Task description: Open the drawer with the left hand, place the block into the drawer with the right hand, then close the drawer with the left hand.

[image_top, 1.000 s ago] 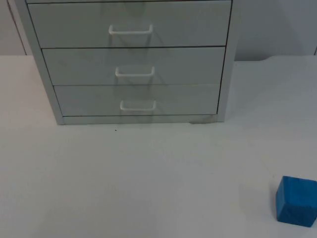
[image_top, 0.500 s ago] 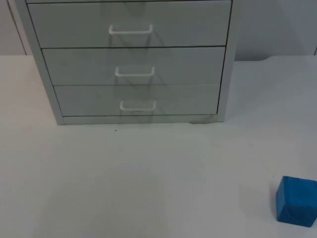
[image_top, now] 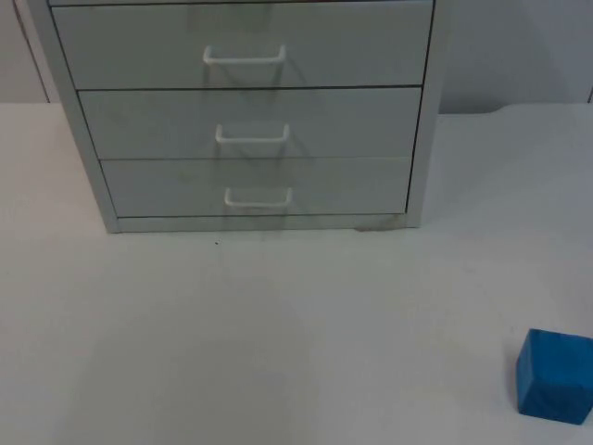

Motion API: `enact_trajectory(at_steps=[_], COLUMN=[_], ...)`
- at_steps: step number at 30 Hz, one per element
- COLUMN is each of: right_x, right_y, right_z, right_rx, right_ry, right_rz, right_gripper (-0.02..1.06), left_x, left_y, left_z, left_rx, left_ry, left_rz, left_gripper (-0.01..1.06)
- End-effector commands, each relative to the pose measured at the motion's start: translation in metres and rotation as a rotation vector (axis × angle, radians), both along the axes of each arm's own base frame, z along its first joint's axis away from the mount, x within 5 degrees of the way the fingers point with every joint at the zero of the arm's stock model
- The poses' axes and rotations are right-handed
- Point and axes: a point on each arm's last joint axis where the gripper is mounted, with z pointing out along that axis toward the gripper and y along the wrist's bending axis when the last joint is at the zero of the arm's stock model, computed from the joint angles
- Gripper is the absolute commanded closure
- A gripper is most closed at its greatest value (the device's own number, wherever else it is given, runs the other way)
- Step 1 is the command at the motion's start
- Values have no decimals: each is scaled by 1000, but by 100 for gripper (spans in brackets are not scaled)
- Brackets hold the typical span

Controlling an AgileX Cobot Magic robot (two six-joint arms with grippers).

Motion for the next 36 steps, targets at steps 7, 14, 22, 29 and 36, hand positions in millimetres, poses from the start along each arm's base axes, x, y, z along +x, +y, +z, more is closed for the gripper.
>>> enact_trajectory(at_steps=[7, 14, 22, 29, 36], right_x=[6, 6, 7, 7, 7], right_y=[-1, -1, -1, -1, -1], right_z=[-2, -1, -1, -1, -1], right_rx=[-8, -8, -1, -1, -1], right_ry=[7, 4, 2, 0, -2], right_rz=[0, 0, -2, -2, -2], right_gripper=[-1, -1, -1, -1, -1], left_x=[1, 2, 17, 42, 82], left_y=[-3, -4, -21, -37, -45], left_z=[3, 3, 0, -1, 18], left_rx=[-29, -31, -64, -145, -117], left_ry=[-17, -24, 9, 59, 74], left_rz=[-10, -35, -248, -414, -510], left_gripper=[8, 31, 42, 42, 42])
